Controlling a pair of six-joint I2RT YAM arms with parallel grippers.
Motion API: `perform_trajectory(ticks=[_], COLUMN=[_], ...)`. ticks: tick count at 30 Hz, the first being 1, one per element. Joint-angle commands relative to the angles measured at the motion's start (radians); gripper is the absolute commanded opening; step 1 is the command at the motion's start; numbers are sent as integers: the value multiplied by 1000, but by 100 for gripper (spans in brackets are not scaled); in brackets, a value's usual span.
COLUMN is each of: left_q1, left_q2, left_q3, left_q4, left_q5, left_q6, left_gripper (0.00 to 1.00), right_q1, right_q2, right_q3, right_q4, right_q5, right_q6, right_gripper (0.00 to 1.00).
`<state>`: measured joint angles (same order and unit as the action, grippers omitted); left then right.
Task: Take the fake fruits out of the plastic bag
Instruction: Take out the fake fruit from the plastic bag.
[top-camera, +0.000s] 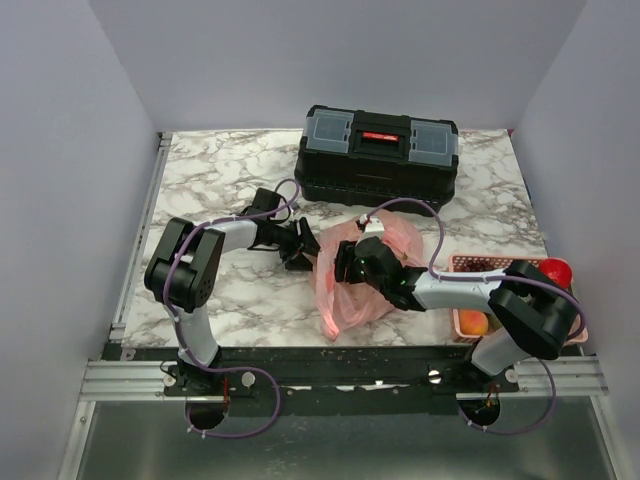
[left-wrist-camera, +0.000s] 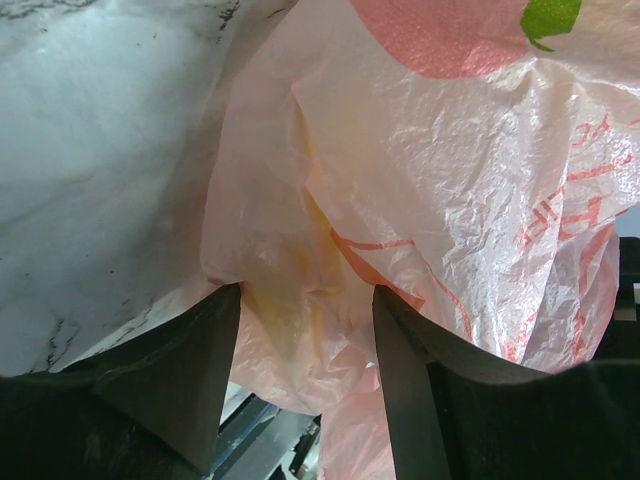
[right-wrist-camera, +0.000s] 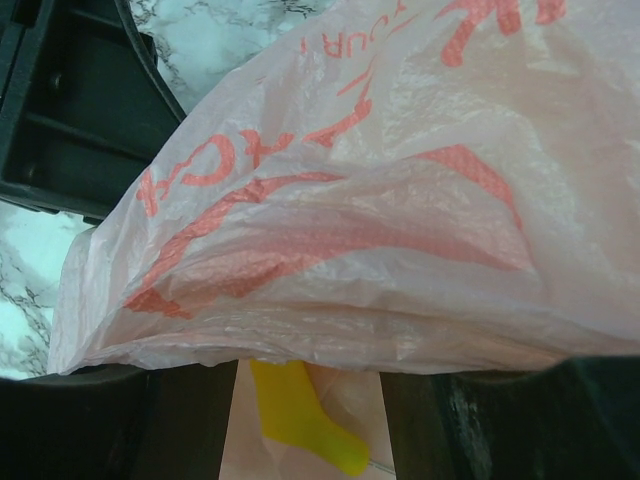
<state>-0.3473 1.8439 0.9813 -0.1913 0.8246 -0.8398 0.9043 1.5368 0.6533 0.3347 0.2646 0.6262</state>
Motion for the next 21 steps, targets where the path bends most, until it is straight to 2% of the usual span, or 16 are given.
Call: perform_trajectory(ticks=[1,7,11,16,21], left_q1=[-2,-2,-3,-13,-18], left_q2=[-16,-10,-5,3,9], left_q3=[-7,-4,-9,-12,-17], left_q4=[23,22,33,41,46], left_q5=[37,43,49,51,51], left_q6=[-10,-10,-20,-25,-27], left_gripper=[54,54,54,54,54], right_q1=[8,8,9,21,60], right_q2=[-10,36,33,108,177], right_q3=[10,47,30,59,76], right_q4=[-7,-33,19,47,45], right_q5=[26,2,-41,-120,-77], right_q6=[-21,-30,-46,-28,-45], right_gripper=[57,57,68,81,90])
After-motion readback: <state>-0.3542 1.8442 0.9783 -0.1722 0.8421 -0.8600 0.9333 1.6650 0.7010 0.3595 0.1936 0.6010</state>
